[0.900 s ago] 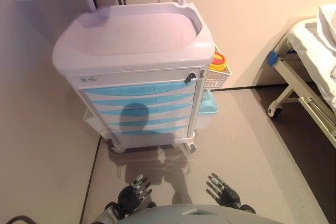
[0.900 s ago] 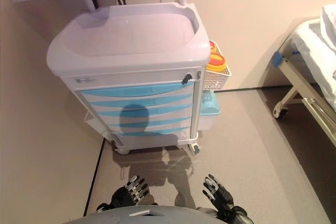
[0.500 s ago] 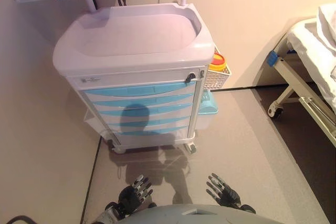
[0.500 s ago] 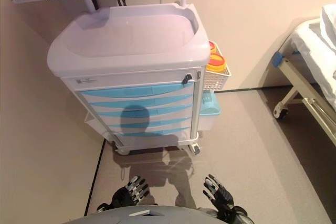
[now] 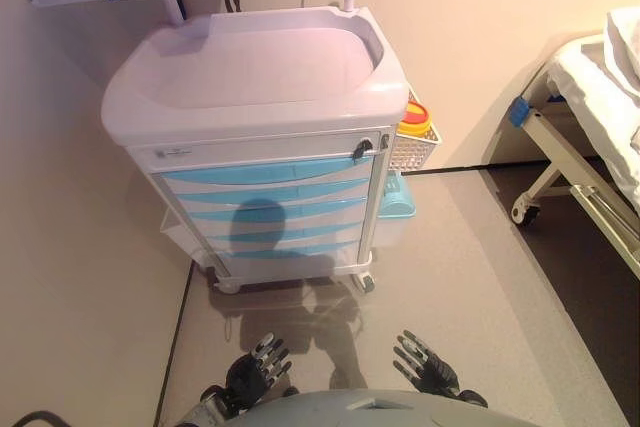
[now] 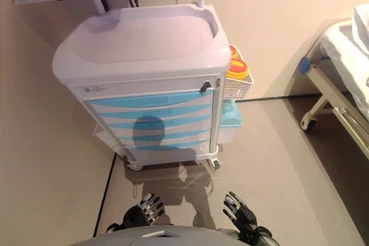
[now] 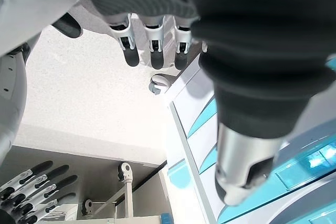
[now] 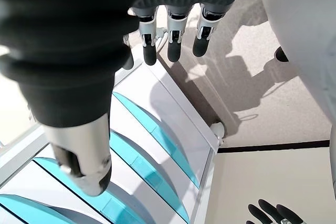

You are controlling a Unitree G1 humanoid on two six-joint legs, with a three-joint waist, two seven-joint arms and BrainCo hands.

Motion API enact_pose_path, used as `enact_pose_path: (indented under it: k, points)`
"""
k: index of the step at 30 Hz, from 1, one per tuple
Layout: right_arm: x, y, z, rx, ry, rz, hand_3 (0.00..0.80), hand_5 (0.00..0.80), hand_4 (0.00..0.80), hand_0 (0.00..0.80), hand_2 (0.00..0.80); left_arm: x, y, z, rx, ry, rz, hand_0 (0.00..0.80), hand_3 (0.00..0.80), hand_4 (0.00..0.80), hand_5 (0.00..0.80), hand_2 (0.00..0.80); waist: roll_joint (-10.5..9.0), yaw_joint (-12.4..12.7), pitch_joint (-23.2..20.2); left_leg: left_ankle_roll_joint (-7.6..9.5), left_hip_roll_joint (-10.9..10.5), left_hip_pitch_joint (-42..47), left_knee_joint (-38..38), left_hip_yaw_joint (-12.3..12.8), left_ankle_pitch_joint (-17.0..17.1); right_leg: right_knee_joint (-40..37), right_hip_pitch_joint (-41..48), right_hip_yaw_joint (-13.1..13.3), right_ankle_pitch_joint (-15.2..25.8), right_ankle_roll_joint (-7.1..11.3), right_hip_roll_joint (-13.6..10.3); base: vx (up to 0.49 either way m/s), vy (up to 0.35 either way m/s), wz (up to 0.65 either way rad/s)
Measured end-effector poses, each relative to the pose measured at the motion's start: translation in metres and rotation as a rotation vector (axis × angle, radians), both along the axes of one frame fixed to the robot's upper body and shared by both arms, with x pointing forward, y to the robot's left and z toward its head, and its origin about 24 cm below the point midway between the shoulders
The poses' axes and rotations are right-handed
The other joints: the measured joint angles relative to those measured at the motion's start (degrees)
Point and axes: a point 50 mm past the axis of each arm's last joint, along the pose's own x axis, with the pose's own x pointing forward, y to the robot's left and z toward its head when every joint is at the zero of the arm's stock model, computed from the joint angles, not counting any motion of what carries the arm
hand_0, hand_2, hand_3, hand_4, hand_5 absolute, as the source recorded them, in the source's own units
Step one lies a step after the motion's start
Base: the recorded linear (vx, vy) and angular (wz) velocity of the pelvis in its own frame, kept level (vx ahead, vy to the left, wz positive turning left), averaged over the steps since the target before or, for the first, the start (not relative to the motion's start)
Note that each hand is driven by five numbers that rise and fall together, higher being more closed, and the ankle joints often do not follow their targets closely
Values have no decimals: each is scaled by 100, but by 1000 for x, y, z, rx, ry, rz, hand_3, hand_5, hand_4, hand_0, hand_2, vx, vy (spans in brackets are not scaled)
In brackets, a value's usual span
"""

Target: Open the drawer and pick up the medicine

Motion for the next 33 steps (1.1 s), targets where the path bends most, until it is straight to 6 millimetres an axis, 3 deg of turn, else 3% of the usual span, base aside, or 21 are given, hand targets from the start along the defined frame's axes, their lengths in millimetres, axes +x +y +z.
enact_pose_path:
  k: [10,19,22,25,30,33]
  points:
    - [0,0,0,0,0,0,0,0,0,0,0,0,0,0,-13,-6,16,0,0,0,0,0,-1,2,6,-12,0,-5,-13,-2,-9,-3,-5,-2,-1,1,0,8,2,0]
    - [3,-7,2,-17,-12,3,0,0,0,0,0,5,-6,5,-204,-55,224,0,0,0,0,0,73,11,242,-37,-1,-102,7,29,-27,105,-164,44,-17,-15,-14,28,71,-2]
    - [11,-13,6,-34,-35,11,0,0,0,0,0,22,-10,12,-257,-124,272,0,0,0,0,0,170,2,486,-10,-12,-436,192,58,-24,359,-553,96,-47,-20,-49,-70,92,-9]
    - [34,-14,14,-52,-103,49,0,0,0,0,0,52,-11,23,-305,-229,300,0,0,0,0,0,173,-2,888,47,-51,-905,644,110,-96,904,-1107,208,-159,-75,-112,-60,99,-13]
    - [65,-10,29,-82,-223,84,0,0,0,0,0,104,-21,52,-409,-425,297,0,0,0,0,0,-164,-57,1475,112,-155,-1641,1550,331,-467,2183,-2105,528,-562,-68,-291,-64,119,-19]
    - [85,-8,41,-100,-300,100,0,0,0,0,0,131,-25,71,-468,-528,314,0,0,0,0,0,-275,-159,1783,185,-188,-2306,2346,312,-764,2673,-2665,722,-614,-34,-330,-53,100,-23]
